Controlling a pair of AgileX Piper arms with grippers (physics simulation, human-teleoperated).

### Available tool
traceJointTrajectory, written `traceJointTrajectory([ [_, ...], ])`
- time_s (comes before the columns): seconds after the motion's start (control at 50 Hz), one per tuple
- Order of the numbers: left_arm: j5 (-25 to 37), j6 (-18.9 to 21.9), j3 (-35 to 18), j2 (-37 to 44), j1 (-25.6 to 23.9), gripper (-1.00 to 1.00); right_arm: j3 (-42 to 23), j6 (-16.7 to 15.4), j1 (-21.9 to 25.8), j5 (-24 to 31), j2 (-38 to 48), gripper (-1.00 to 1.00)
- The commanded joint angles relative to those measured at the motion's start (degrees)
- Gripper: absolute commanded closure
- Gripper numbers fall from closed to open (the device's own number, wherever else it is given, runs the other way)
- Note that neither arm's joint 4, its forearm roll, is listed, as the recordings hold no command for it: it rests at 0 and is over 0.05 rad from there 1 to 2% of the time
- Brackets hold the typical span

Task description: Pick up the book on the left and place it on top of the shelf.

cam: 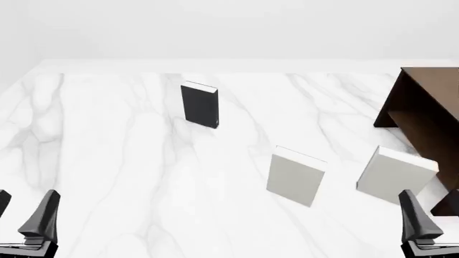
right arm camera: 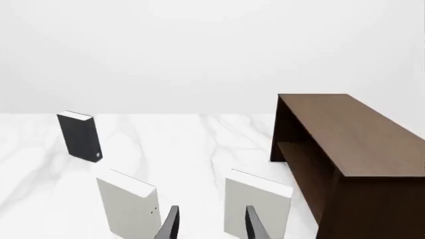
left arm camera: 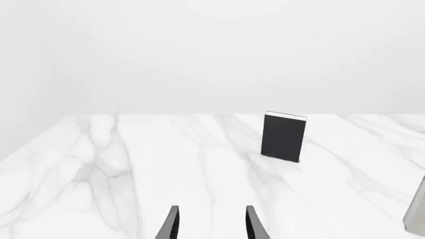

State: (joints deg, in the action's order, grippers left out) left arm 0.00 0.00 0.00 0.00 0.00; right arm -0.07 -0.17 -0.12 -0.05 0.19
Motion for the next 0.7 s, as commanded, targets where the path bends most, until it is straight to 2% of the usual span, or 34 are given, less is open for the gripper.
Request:
traceJointTrajectory([
  [0.02, 0.0, 0.0, 0.0, 0.0, 0.0, -1.0, -0.14, -0.46, -0.46, -0.35, 0.8, -1.0],
  [0.18, 0.0, 0.0, 0.0, 0.0, 0.0, -1.0, -1.15, 0.55, 0.06, 1.01, 0.06, -1.0],
  [0.32, 0.0, 0.0, 0.0, 0.0, 0.0, -1.0, -6.45, 2.37, 1.35, 3.97, -0.08, -1.0],
  [0.46, 0.0, 0.0, 0.0, 0.0, 0.0, -1.0, -14.94, -0.63, 5.68, 9.41, 0.19, -1.0],
  [0.54, 0.0, 0.0, 0.0, 0.0, 0.0, -1.0, -19.61, -2.38, 5.57, 9.58, 3.06, -1.0],
  [0.62, 0.0, 0.0, 0.0, 0.0, 0.0, -1.0, -24.55, -3.02, 5.7, 9.59, 7.02, -1.0],
  [0.7, 0.0, 0.0, 0.0, 0.0, 0.0, -1.0, -30.49, -2.38, 7.0, 10.93, 12.01, -1.0],
])
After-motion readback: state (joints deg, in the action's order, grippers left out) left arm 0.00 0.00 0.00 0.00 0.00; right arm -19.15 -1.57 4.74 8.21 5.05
